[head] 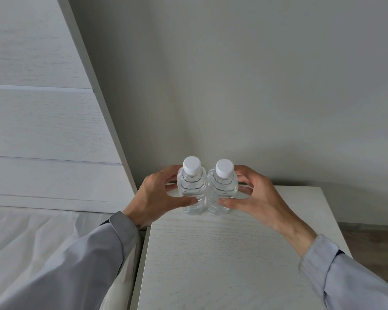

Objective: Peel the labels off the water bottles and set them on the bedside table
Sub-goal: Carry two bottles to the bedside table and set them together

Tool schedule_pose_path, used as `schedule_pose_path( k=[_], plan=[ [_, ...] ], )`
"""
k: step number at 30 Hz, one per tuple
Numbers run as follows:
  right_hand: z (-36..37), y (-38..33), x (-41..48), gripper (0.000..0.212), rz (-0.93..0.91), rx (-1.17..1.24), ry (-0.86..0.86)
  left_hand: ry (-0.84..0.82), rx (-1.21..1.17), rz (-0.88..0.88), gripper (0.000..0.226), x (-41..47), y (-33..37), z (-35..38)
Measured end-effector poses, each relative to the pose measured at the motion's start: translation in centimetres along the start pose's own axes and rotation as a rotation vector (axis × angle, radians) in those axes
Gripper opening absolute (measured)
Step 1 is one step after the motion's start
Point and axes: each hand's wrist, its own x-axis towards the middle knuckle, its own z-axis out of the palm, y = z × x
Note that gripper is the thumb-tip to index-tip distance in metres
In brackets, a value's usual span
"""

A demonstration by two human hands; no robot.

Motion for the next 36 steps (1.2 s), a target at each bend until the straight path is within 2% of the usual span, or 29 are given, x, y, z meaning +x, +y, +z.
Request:
schedule_pose_path(
  k=[9,17,29,36],
  plan=[
    [0.32,0.07,-0.26,0.073,0.009,-0.002,0.039,0.006,0.047,0.021,0.074,0.13,0.18,-0.14],
    [0.4,0.27,-0.25,0.069,-0.005,0.007,0.066,-0.006,0.02,-0.002,0.071,0.15,0.04,-0.22],
    [-0.11,0.15,-0.44,0.068,0.017,-0.018,0.048,0.008,0.041,0.01,0.084,-0.17,0.37,-0.3],
    [0.09,0.15,-0.46,0.065,0.019,-0.002,0.056,0.007,0.023,0.011,0.077,-0.08,0.6,-0.38]
  ],
)
